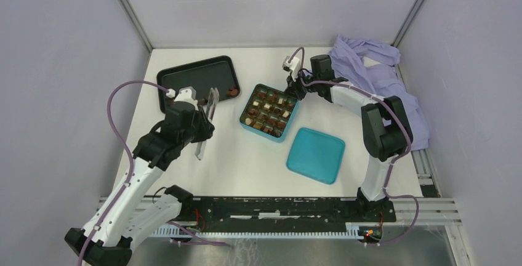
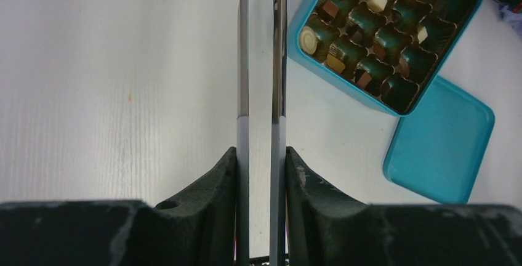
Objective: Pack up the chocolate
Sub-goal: Adjust the packing box at the center of the board.
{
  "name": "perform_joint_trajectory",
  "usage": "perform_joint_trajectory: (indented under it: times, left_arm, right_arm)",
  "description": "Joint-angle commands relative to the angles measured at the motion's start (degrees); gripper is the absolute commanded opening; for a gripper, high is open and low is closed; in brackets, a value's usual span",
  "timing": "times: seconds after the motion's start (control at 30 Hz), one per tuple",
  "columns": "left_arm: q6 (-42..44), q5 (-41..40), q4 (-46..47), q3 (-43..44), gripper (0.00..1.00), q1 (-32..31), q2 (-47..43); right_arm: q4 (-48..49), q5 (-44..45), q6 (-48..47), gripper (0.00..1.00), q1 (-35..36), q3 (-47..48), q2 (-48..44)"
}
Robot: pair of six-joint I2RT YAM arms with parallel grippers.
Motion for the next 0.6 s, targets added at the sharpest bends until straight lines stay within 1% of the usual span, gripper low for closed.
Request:
perform_joint_trajectory:
  times: [0.0, 0.07, 0.17, 0.2, 0.3, 0.33, 0.4, 0.47, 0.57]
  left_arm:
    - [-5.37, 2.29, 3.71, -1.06, 0.19, 0.0, -1.1]
    - [-6.31, 2.83, 3.66, -1.81, 0.19, -0.01, -1.29]
    - [-8.47, 3.28, 3.58, -3.09, 0.19, -0.02, -1.31]
    - [-9.48, 3.53, 3.68, -3.71, 0.19, -0.01, -1.23]
    - [-12.46, 3.63, 3.84, -5.67, 0.19, -0.01, -0.24]
    - [-13.39, 3.5, 3.75, -6.21, 0.19, -0.04, 0.3]
    - [-15.29, 3.02, 3.58, -6.96, 0.19, -0.02, 1.88]
    - [-17.37, 1.3, 2.67, -7.07, 0.18, -0.08, 3.88]
    - [-20.59, -3.1, 0.56, -6.55, 0.14, -0.01, 6.49]
  right_arm:
    - [0.67, -1.14, 2.31, 0.08, 0.09, 5.56, 4.33]
    - [-0.57, 0.06, 1.99, 0.11, 0.12, 6.82, 6.02]
    - [-2.87, 2.59, 1.94, 0.24, 0.1, 9.02, 7.96]
    - [-3.66, 2.94, 1.77, 0.3, 0.07, 9.6, 8.3]
    - [-6.47, 4.09, 1.2, 0.57, -0.27, 12.39, 8.21]
    - [-7.31, 4.42, 0.96, 0.67, -0.51, 13.5, 7.66]
    - [-9.18, 4.96, -0.13, 0.82, -1.17, 15.48, 6.18]
    - [-10.35, 5.11, -0.65, 0.91, -2.08, 16.17, 4.19]
    - [-9.34, 3.24, 0.62, 0.96, -3.84, 13.27, 0.43]
